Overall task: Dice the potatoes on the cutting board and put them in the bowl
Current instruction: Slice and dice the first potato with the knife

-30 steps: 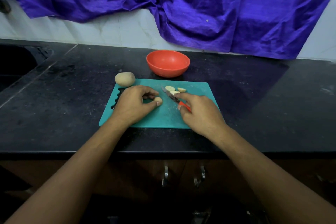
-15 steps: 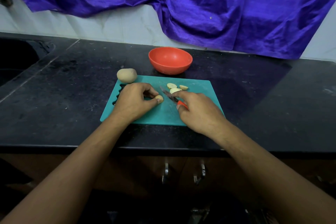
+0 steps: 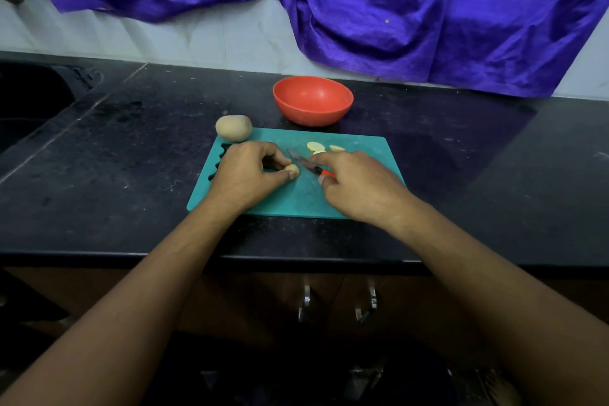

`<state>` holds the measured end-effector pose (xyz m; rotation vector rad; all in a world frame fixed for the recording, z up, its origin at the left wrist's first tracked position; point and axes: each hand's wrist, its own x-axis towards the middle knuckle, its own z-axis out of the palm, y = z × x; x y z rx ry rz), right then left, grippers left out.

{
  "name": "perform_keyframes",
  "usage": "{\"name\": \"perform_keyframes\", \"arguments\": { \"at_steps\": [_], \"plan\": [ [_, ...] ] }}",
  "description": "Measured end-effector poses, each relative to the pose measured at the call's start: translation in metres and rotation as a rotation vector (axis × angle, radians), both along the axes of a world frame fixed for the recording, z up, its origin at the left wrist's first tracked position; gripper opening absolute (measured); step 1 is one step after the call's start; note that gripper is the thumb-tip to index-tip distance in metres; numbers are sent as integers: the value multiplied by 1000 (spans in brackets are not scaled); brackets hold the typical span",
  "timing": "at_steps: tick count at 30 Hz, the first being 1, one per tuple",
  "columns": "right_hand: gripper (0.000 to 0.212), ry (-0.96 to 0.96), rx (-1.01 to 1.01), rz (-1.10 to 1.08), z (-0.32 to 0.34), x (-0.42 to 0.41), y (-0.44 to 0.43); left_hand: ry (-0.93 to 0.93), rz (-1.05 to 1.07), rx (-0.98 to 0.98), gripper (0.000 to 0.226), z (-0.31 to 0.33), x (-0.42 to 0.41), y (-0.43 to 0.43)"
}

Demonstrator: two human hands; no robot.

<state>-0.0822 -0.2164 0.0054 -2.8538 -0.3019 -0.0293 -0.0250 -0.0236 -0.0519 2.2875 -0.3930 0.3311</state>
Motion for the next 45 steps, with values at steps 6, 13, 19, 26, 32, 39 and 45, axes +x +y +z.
{"name": "perform_keyframes", "arguments": {
  "at_steps": [6,13,19,26,32,39,45],
  "plan": [
    [43,92,-66,8,17,12,9,18,7,-39,13,-1,1,1],
    [35,268,-101,0,50,29,22,45,15,-74,16,-1,1,1],
    [37,68,-177,-17,22,6,27,46,11,-97,13,-2,2,1],
    [61,-70,-251,2,-12,-23,25,41,-1,-109,11,-1,1,1],
    [62,-97,-236,12,-22,-34,12,38,33,-85,11,0,1,1],
    [45,81,254,-88,-10,-15,-9,52,16,-75,13,-1,-2,3],
    [46,34,126,-81,5,-8,3,42,25,-73,13,-1,-5,3]
  ]
}}
